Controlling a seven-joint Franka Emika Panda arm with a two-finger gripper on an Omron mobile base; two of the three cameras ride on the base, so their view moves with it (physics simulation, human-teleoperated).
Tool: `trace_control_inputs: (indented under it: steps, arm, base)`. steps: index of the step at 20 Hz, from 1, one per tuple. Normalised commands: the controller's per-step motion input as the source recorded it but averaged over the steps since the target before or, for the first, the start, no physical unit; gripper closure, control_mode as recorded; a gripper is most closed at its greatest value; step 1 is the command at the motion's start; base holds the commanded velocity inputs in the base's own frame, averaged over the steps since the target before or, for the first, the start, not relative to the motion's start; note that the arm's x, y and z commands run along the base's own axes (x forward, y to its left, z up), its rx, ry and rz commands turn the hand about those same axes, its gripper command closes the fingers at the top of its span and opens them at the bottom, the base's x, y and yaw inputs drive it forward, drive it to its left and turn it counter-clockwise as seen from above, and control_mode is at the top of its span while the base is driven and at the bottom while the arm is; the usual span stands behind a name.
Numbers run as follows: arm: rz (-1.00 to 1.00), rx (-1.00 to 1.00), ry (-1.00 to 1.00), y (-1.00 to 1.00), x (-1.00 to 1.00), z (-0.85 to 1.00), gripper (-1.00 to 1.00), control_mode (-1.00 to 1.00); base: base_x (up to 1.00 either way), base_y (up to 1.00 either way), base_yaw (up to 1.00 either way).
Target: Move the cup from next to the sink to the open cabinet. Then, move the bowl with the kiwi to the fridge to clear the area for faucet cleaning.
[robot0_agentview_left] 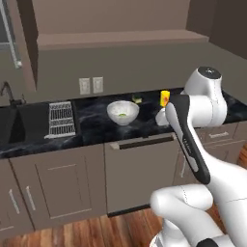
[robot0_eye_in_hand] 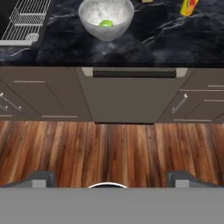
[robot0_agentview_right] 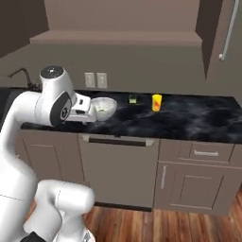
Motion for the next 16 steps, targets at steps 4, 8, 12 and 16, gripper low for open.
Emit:
trace_control_inputs:
  steps: [4,8,12,16]
  arm:
    - [0.00,0.00,0.00,0.00,0.00,0.00,-1.00,1.00]
    - [0.00,0.00,0.00,0.00,0.00,0.00,-1.00,1.00]
    - [0.00,0.00,0.00,0.00,0.00,0.00,-1.00,1.00]
    - [0.00,0.00,0.00,0.00,0.00,0.00,-1.00,1.00]
  base:
    - [1.00,-0.34,0.00]
    - [0.93,-0.14,0.00]
    - [0.37,-0.39,0.00]
    - [0.01,-0.74,0.00]
